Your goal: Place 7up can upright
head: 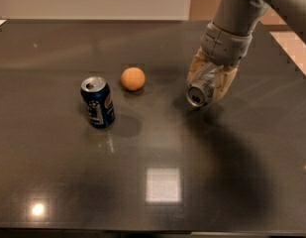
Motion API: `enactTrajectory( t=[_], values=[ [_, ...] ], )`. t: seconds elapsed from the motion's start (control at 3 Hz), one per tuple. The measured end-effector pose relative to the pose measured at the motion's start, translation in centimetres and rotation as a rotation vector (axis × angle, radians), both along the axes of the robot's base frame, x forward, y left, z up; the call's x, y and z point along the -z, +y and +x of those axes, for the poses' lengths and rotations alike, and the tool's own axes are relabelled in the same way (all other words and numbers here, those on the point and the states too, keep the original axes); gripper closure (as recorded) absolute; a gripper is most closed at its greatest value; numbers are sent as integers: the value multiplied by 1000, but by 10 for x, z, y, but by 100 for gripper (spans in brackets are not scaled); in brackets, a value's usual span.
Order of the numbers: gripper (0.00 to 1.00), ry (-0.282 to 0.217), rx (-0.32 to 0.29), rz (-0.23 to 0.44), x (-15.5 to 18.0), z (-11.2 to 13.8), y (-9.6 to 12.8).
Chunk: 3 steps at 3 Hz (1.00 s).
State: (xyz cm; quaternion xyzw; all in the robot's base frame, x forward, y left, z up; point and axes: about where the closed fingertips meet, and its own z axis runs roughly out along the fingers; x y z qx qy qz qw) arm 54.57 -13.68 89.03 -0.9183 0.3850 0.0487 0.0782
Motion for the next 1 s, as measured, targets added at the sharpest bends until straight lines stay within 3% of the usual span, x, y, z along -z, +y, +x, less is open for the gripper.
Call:
enactTrajectory(
  t=[0.33, 1.0],
  values=[
    [100, 56, 121, 136, -16, -3, 16],
    [100, 235, 331, 437, -37, -23, 33]
  ],
)
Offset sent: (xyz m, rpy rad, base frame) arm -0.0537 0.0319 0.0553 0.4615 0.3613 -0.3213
